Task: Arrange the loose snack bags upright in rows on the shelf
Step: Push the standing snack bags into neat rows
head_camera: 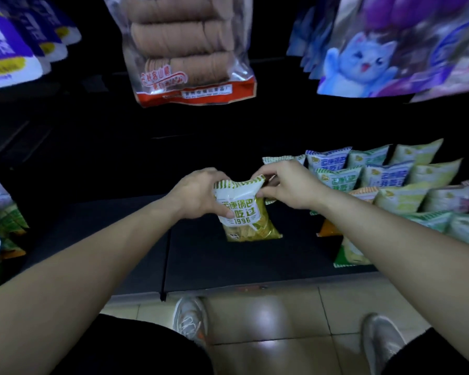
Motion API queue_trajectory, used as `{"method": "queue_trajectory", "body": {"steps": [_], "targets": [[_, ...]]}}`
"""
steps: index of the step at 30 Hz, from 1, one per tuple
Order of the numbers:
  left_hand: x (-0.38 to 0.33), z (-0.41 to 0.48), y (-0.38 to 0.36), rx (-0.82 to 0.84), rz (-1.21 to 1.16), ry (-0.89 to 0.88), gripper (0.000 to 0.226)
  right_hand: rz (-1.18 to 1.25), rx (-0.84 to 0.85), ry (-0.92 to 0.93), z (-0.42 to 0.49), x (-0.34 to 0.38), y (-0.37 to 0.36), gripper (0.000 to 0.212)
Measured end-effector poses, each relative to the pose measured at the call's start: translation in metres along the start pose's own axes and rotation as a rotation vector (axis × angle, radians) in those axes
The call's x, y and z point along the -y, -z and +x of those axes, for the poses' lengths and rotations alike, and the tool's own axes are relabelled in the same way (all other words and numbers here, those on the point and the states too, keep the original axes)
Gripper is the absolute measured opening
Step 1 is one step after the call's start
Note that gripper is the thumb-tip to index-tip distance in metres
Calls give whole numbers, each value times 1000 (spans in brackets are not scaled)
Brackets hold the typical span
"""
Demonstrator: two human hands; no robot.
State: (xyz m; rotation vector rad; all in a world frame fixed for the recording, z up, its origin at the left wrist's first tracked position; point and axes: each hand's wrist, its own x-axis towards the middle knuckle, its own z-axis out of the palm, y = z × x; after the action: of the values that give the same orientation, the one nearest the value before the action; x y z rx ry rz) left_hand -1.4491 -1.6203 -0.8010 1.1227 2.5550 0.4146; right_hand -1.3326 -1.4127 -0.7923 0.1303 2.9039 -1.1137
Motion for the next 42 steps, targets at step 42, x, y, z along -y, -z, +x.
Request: {"method": "queue_trajectory", "body": {"steps": [42], "targets": [[-114, 169, -156, -124, 325, 137, 87, -269, 64, -568, -91, -186, 61, 51]]}}
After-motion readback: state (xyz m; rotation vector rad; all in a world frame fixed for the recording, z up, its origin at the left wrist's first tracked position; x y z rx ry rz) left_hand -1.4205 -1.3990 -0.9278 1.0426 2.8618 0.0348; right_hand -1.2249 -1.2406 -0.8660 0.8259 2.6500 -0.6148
